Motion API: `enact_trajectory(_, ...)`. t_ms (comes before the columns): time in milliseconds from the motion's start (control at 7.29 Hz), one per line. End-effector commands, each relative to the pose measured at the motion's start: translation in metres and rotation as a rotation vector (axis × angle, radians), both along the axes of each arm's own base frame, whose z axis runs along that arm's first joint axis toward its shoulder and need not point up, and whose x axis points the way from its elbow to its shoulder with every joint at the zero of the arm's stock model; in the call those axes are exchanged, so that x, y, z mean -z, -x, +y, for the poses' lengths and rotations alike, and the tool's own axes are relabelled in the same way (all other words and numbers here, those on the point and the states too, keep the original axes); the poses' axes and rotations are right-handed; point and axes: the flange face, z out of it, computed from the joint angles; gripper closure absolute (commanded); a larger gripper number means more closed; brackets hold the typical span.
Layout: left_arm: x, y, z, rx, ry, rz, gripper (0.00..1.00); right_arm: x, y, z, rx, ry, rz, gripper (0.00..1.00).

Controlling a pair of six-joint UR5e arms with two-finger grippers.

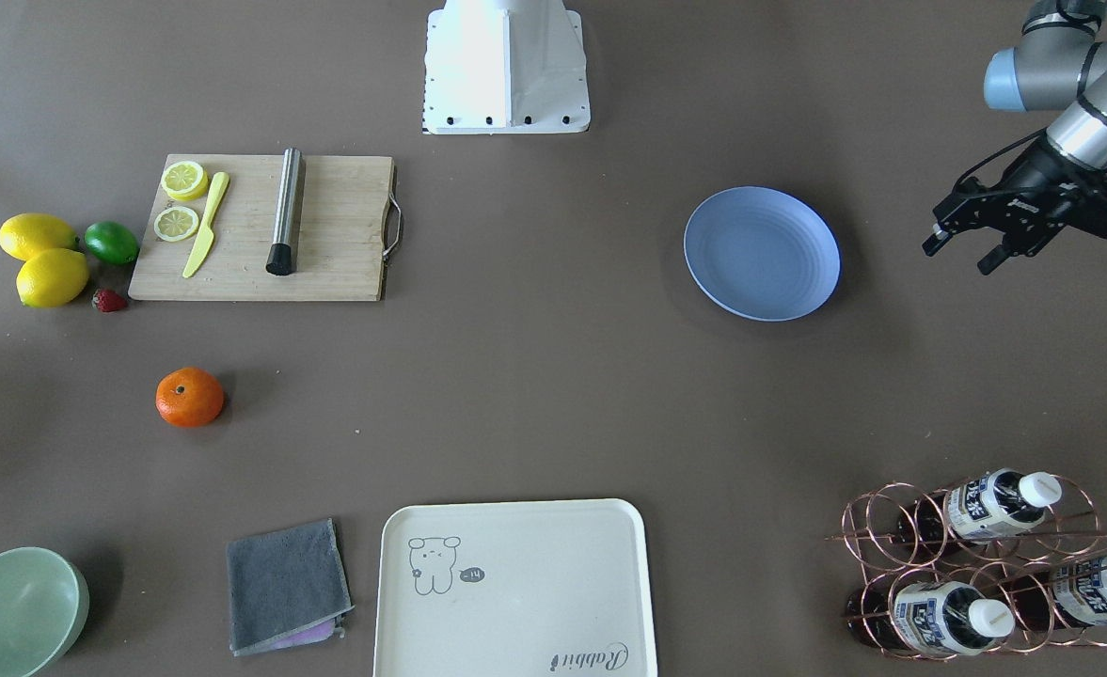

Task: Pick orange to plate
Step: 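Push the blue plate with the left gripper toward the table center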

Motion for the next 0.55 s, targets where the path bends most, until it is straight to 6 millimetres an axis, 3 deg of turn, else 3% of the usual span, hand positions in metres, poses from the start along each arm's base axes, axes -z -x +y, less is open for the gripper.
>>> enact_trajectory(0, 0.012, -0.052, 0.023, 0.007, 0.047, 0.056, 0.03, 0.007, 0.02, 0.004, 0.01, -0.029, -0.022, 0.0)
enact_trajectory(137, 0.018, -0.07, 0.025, 0.019, 0.029, 0.058, 0.13, 0.004, 0.021, 0.004, 0.011, -0.037, -0.026, 0.0)
enact_trajectory(412, 0.024, -0.087, 0.031, 0.001, 0.016, 0.063, 0.5, 0.004, 0.021, 0.004, 0.011, -0.037, -0.026, 0.0)
